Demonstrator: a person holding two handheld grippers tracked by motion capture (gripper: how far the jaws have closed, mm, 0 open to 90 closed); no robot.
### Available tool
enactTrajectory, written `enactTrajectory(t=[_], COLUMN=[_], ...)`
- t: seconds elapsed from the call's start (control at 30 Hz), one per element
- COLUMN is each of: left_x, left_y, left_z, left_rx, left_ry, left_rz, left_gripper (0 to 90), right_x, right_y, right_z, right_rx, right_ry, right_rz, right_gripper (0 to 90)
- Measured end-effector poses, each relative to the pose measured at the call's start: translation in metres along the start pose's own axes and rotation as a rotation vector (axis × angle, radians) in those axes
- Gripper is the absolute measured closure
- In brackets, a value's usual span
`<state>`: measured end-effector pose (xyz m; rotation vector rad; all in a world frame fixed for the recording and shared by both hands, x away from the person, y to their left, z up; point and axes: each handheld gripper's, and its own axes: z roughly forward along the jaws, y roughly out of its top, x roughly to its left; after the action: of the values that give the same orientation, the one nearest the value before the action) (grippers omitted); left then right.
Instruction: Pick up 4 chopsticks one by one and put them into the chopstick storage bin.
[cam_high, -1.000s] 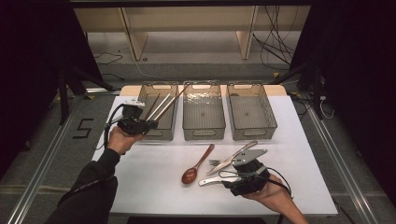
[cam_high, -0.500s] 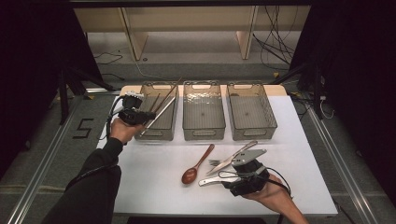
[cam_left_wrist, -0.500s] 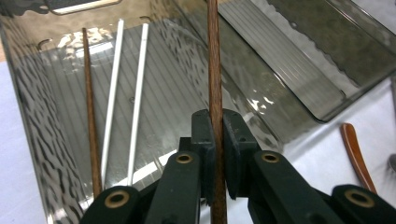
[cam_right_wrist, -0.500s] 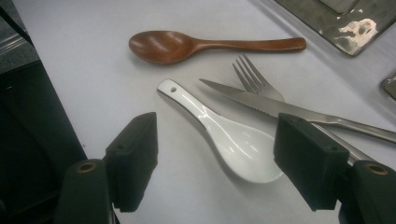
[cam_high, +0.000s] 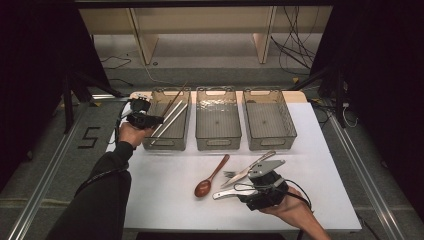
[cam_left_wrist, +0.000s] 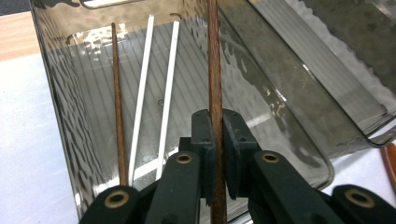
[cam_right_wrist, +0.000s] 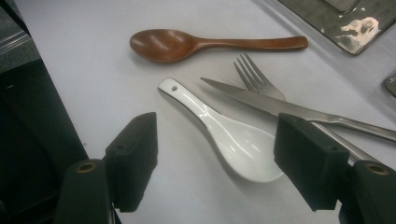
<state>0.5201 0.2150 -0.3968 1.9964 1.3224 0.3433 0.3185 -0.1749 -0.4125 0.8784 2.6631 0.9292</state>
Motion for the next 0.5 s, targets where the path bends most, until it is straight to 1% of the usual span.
enactTrajectory(t=[0.07,0.13,0.33,0.43,0.5], left_x=[0.001,0.003,0.008,0.007,0.010], left_y=[0.000,-0.002,-0.007,-0.009,-0.011], left_z=[0.001,0.003,0.010,0.014,0.015], left_rx=[0.000,0.000,0.008,0.015,0.012], left_ry=[0.004,0.008,0.036,0.042,0.042], left_rz=[-0.006,-0.020,-0.049,-0.050,-0.063], left_gripper=[83.7,83.6,83.3,83.0,82.5], right_x=[0.000,0.000,0.000,0.000,0.000], right_y=[0.000,0.000,0.000,0.000,0.000], right_z=[0.000,0.000,0.000,0.000,0.001], right_rx=[0.001,0.002,0.005,0.004,0.006], right_ry=[0.001,0.000,0.003,0.002,0.002], right_rz=[0.000,0.000,0.002,0.001,0.002], right_gripper=[31.5,31.5,31.5,31.5,31.5])
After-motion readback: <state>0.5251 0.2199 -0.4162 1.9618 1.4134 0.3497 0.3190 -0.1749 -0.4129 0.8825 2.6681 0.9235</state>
